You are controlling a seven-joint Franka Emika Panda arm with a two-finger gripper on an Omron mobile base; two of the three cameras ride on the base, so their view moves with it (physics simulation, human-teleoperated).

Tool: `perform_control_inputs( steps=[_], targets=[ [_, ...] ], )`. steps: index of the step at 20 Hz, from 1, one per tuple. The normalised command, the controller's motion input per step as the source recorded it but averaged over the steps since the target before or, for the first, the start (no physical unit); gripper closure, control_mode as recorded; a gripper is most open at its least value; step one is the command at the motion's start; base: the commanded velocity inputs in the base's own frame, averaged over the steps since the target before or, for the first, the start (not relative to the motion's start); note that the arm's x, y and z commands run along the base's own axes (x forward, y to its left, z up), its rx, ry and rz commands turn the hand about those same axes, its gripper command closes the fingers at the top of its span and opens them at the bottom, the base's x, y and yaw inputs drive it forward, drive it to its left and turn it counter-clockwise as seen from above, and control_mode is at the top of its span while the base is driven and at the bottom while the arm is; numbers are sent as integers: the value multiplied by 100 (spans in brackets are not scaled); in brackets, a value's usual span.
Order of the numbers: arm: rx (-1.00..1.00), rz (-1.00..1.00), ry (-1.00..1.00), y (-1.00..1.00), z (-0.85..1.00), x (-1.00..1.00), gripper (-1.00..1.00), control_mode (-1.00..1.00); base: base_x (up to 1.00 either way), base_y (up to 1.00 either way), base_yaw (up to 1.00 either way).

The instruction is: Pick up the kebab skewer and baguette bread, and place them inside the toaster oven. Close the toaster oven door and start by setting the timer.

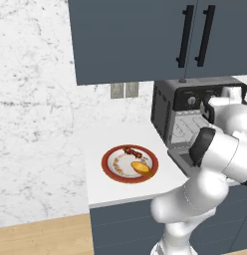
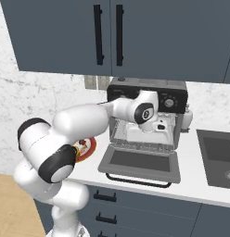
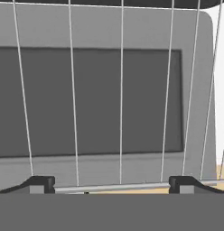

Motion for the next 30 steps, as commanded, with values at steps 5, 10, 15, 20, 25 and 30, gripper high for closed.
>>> perform_control_inputs(
  steps=[5,10,15,20,25,30],
  targets=[
    [4,-1,-4,7,35,-58,-100,-100,0,0,0],
    [0,-4,-6,78,48,-46,-100,-100,0,0,0],
    [0,-4,-2,100,51,-12,-100,-100,0,0,0],
    [3,-2,0,99,28,-2,-100,-100,0,0,0],
    [0,0,0,98,1,0,-100,-100,0,0,0],
    [0,0,0,95,-14,1,-100,-100,0,0,0]
  ],
)
